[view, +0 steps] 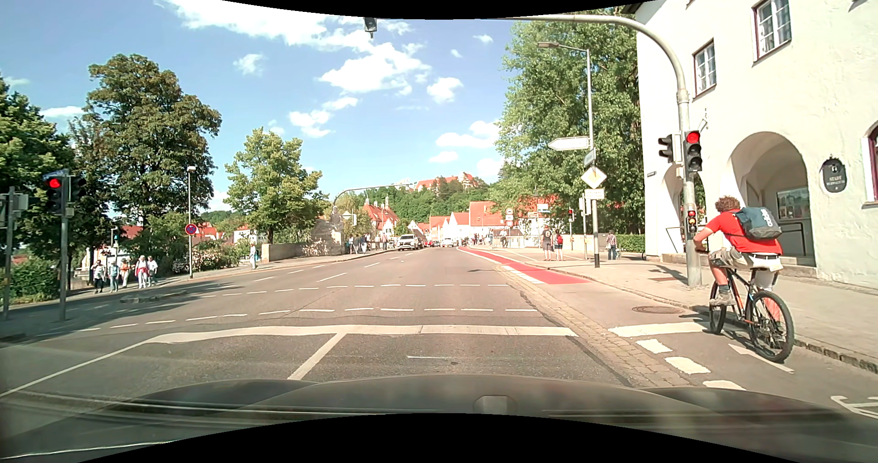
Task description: Follow the waypoints while adhering to traffic rules and regulations
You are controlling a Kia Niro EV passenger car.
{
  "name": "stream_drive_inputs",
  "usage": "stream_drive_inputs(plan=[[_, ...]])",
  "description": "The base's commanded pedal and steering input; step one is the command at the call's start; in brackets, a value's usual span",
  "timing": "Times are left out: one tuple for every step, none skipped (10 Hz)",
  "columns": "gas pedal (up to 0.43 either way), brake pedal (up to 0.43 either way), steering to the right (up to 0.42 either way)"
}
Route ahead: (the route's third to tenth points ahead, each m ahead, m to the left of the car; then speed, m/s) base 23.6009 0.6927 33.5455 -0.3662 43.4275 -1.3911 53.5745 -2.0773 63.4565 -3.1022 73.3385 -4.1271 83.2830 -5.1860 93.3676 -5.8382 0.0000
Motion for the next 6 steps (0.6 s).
stream_drive_inputs(plan=[[0.000, 0.579, -0.013], [0.000, 0.579, -0.013], [0.000, 0.573, -0.013], [0.000, 0.567, -0.013], [0.000, 0.555, -0.013], [0.000, 0.543, -0.013]])
